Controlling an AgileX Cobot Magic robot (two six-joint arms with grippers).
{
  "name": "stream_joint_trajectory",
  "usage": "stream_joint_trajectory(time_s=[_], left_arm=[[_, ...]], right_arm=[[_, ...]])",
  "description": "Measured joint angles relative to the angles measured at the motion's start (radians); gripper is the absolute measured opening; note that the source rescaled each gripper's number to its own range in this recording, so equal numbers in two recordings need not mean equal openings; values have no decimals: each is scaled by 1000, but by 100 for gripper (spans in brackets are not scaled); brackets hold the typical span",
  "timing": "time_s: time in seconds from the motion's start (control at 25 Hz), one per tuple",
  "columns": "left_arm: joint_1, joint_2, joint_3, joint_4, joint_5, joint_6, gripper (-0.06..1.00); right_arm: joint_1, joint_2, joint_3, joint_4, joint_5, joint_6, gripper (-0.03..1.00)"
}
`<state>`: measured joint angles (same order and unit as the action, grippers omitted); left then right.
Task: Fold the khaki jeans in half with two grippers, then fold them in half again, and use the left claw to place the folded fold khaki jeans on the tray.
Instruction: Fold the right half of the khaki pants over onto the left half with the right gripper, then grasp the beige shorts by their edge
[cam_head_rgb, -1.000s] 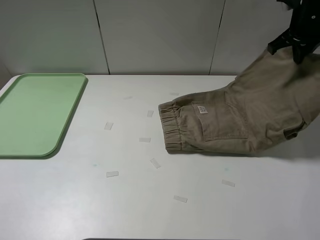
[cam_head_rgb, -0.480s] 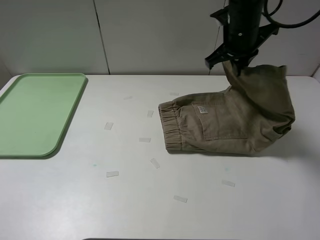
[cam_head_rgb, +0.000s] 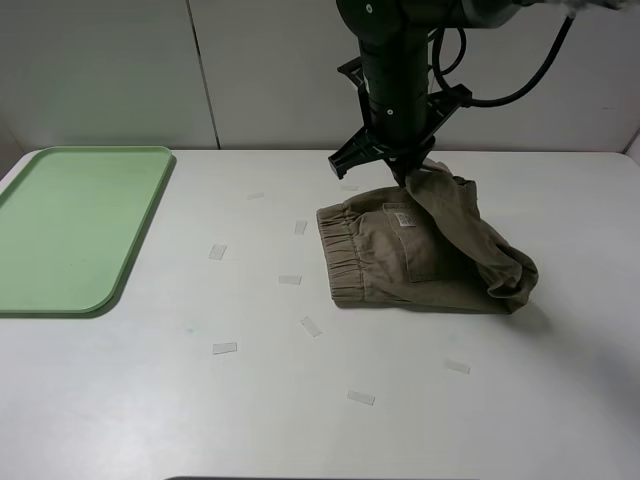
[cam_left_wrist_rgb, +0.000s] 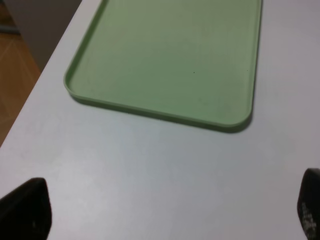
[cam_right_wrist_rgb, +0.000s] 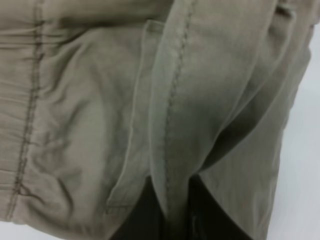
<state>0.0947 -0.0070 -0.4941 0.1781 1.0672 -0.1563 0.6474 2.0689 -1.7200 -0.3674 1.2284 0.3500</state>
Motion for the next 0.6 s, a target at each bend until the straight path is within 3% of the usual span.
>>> stream_joint_trajectory(time_s=[0.08,0.16,0.24,0.36,0.6], left_arm=[[0,0,0,0,0,0,98],[0,0,0,0,0,0,98],[0,0,0,0,0,0,98],[0,0,0,1,0,0,98],[0,0,0,1,0,0,98]], right_arm=[[3,0,0,0,-1,15,25],[5,0,-3,7,-3,25,63],[5,0,-22,51,-3,22,86],[5,0,-73,115,-4,18,97],[5,0,-159,150,-9,5,100]])
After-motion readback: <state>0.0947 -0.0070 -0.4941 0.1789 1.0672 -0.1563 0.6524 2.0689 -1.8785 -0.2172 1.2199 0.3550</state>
